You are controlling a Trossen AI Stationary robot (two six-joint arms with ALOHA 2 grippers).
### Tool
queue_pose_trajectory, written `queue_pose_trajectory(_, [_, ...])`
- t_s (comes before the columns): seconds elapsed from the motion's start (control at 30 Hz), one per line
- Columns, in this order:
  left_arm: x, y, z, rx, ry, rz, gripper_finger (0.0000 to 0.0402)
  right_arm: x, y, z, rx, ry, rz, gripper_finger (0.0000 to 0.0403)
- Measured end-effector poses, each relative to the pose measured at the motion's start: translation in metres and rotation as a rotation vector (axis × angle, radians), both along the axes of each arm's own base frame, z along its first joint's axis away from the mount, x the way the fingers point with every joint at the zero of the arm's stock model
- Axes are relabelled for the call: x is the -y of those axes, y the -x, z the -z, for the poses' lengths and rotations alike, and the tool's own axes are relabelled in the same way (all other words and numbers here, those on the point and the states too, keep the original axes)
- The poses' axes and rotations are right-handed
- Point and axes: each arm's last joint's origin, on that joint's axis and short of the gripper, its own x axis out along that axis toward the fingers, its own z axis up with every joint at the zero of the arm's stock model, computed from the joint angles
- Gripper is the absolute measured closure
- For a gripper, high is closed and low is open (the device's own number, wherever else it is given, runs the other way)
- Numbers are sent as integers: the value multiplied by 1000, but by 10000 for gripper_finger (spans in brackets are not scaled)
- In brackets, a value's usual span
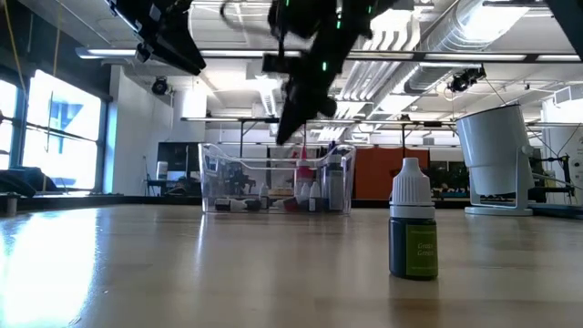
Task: Pick & Place food coloring
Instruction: Put the small green food coloring bottle into the transparent bin
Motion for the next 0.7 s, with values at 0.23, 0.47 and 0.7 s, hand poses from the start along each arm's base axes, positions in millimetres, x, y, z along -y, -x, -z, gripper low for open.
queue_pose_trajectory(0.23, [0, 0, 0, 1, 6, 8, 263, -64, 22, -77, 64, -185, -86, 270])
queue_pose_trajectory(0.47, [0, 0, 1, -3, 11, 15, 263, -174, 43, -50, 3, -325, -364, 270])
queue_pose_trajectory(0.7, [2, -2, 1, 1, 44, 56, 263, -247, 72, 25, 202, -372, -666, 270])
